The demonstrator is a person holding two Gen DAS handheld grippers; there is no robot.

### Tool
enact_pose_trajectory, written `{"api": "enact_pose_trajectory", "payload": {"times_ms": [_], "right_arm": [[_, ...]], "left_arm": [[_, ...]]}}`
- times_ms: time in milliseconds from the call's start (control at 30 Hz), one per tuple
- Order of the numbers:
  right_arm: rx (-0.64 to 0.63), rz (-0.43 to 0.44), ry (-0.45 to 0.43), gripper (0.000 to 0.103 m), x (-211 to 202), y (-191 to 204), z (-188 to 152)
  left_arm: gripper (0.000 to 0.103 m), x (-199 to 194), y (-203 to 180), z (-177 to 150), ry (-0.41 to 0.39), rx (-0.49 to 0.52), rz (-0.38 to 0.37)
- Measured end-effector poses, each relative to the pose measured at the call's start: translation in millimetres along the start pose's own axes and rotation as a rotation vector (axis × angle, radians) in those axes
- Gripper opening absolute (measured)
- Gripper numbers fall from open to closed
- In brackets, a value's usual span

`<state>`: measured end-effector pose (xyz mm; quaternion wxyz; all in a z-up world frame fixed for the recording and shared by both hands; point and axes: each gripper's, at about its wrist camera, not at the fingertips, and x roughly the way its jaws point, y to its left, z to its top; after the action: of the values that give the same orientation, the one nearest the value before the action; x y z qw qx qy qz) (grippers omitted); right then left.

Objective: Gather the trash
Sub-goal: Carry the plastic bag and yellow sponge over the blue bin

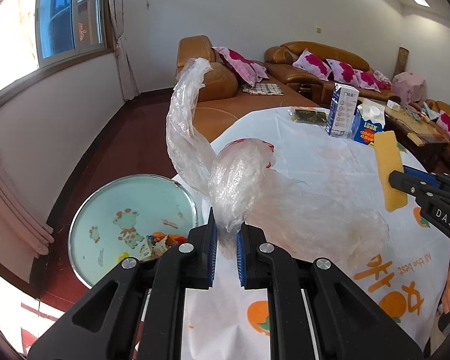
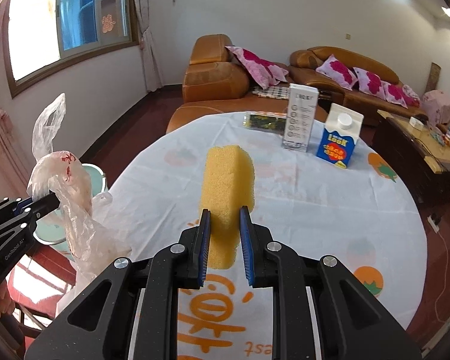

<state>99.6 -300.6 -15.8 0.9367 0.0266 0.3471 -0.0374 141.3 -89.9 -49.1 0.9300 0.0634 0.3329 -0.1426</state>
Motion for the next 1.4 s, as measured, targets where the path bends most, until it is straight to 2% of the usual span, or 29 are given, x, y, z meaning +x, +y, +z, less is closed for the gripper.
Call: {"api": "enact_pose_trajectory", "payload": {"times_ms": [433,933,1400], "right_arm": [[-0.041,0.047,0.008,0.020,5.4,36.7,2.7],[-0.113,0.112,0.010,0.020,11.3,96.1,9.3],[-0.187,0.204,0.026,0.020,30.3,162.1,16.4]], "left_arm": [[0.011,-8.0,27.7,-6.3,-0.003,-0.039,0.038],[0.011,-21.5,80.4,-17.1,-0.023,-0.112,0.093],[0.011,-12.7,133.0,-35.9,0.030,-0.190,0.174]]}}
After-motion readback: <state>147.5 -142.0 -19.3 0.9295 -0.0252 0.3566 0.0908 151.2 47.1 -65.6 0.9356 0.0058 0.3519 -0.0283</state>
